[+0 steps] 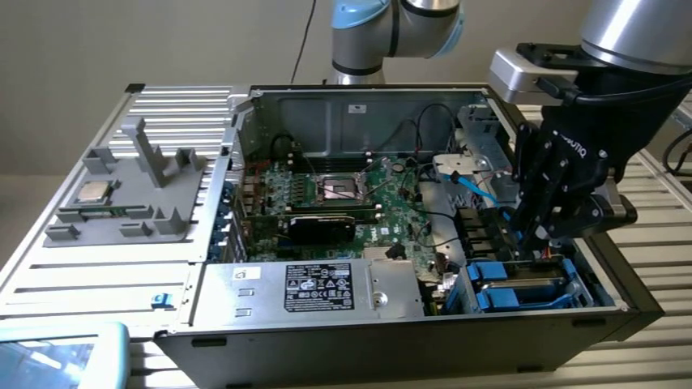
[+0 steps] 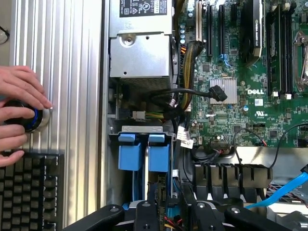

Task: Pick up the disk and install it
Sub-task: 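Insert the first disk wire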

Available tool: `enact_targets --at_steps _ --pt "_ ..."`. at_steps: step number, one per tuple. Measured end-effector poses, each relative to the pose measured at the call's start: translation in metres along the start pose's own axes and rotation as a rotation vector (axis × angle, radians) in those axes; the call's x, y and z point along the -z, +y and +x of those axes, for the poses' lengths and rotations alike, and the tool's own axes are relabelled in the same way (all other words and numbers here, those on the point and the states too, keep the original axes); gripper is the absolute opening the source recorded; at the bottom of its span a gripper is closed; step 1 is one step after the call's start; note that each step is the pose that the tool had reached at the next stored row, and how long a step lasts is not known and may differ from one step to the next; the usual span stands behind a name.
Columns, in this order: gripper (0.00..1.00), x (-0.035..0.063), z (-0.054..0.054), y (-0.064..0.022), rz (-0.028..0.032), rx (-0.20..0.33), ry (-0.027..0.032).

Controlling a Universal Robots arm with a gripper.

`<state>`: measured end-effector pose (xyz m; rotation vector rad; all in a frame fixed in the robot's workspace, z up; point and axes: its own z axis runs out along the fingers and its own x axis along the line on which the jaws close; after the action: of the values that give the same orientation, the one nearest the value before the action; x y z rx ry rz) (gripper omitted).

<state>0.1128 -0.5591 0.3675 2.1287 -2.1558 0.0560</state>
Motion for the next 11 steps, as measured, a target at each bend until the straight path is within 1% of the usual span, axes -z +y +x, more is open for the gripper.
enact_targets --at_steps 3,4,5,6,11 --pt "0.31 -0.0016 -0.0001 0.0 -0.0003 0.0 0.0001" --pt "0.29 -0.0019 -0.0002 0.0 -0.0005 0.0 0.0002" --pt "0.29 -0.002 -0.0002 0.0 -0.0007 0.0 0.0002" --pt "0.16 -0.0022 -0.0002 0.0 -0.0007 0.0 0.0002" --pt "0.16 -0.0025 -0.0003 -0.0002 -0.0008 0.0 -0.0007"
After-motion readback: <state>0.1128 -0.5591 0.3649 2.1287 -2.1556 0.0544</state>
